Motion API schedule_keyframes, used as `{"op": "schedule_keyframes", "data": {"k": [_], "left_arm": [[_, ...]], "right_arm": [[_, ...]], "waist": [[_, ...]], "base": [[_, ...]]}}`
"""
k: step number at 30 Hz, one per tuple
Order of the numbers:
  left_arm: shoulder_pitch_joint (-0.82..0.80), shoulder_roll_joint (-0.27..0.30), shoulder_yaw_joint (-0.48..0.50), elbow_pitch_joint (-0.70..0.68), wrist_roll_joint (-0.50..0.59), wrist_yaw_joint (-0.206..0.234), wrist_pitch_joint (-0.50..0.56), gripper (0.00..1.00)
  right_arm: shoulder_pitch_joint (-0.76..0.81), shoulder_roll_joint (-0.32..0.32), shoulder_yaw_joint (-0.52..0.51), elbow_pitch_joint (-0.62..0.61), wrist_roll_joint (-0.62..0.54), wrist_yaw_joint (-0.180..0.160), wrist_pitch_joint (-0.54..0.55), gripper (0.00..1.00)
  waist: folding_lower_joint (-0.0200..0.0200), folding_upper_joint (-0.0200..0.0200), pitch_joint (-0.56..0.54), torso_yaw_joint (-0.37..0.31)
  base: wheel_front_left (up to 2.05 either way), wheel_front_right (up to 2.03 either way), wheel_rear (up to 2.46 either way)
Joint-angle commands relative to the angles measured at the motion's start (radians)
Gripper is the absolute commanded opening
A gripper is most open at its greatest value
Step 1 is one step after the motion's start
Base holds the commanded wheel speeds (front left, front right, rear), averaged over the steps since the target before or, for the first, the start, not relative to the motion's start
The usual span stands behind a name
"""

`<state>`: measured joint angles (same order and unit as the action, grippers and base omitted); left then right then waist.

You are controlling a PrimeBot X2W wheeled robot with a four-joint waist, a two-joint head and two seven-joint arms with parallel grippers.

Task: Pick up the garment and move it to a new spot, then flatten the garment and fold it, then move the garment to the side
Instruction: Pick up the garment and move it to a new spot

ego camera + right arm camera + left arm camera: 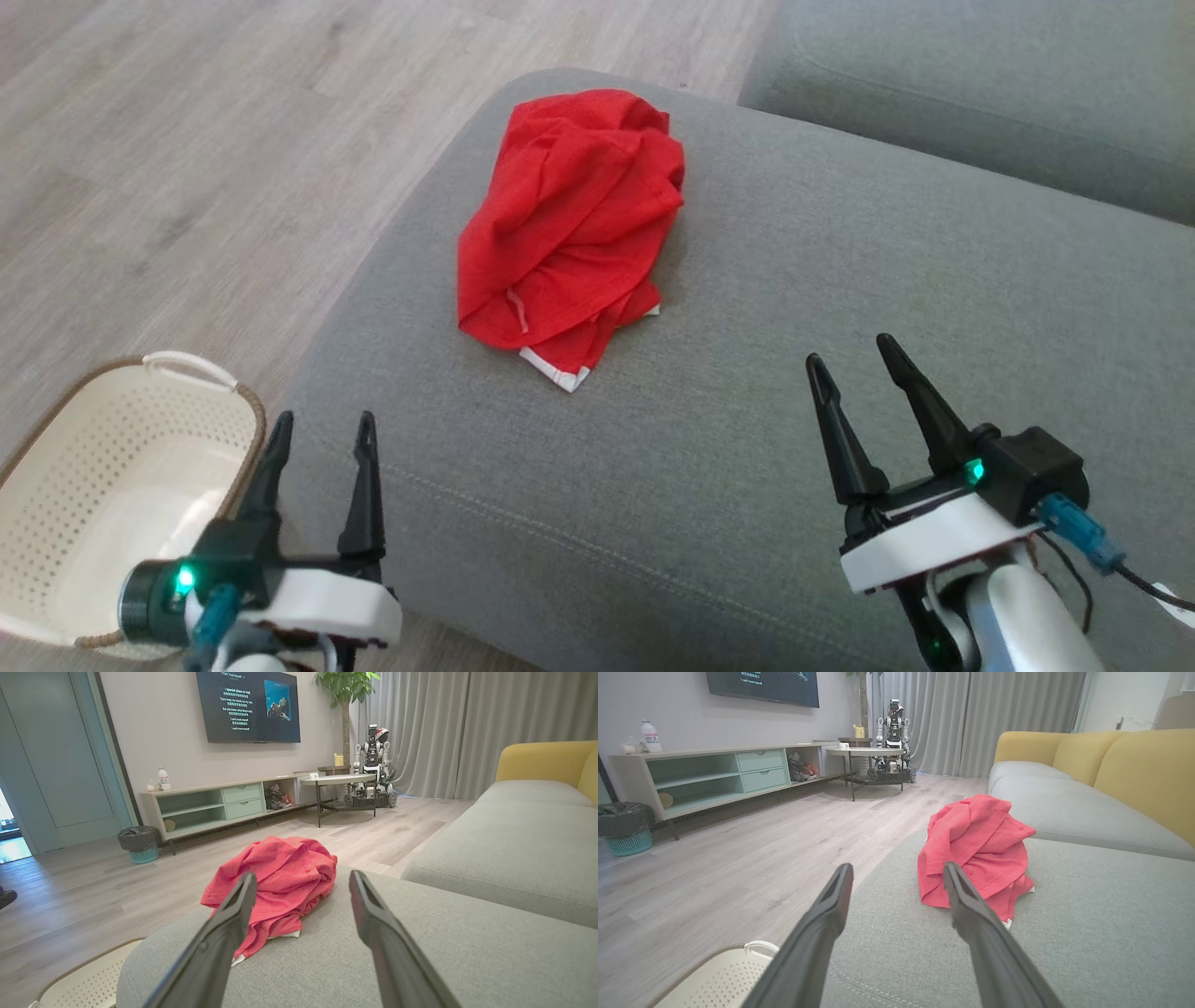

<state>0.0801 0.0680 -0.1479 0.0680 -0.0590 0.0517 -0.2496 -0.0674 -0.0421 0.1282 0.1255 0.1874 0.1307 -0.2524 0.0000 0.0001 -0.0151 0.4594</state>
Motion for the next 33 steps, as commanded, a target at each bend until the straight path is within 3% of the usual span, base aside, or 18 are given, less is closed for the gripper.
{"op": "schedule_keyframes", "data": {"k": [1,7,11,19,33], "left_arm": [[-0.057,-0.003,0.045,-0.031,-0.013,-0.01,-0.012,1.0],[-0.122,-0.003,0.082,-0.033,-0.038,-0.048,-0.012,1.0],[-0.229,-0.001,0.114,0.042,-0.122,-0.116,-0.012,1.0],[-0.549,0.121,0.09,0.236,-0.165,-0.17,0.08,1.0],[-0.929,0.302,-0.062,0.556,-0.28,-0.182,0.244,1.0]], "right_arm": [[-0.028,-0.008,0.014,-0.042,-0.007,0.0,-0.009,1.0],[-0.051,-0.008,-0.005,-0.061,-0.048,0.0,-0.009,1.0],[-0.087,-0.008,-0.03,-0.085,-0.11,0.0,-0.009,1.0],[-0.16,-0.008,-0.062,-0.137,-0.187,0.0,-0.009,1.0],[-0.22,-0.008,-0.087,-0.19,-0.223,0.0,-0.009,1.0]], "waist": [[0.0,-0.0001,0.022,-0.02],[0.0,-0.0001,0.099,-0.062],[0.0,-0.0001,0.202,-0.102],[0.0,-0.0001,0.373,-0.183],[0.0,-0.0001,0.532,-0.289]], "base": [[0.0,0.0,0.0],[0.0,0.0,0.0],[0.0,0.0,0.0],[0.0,0.0,0.0],[0.0,0.0,0.0]]}}
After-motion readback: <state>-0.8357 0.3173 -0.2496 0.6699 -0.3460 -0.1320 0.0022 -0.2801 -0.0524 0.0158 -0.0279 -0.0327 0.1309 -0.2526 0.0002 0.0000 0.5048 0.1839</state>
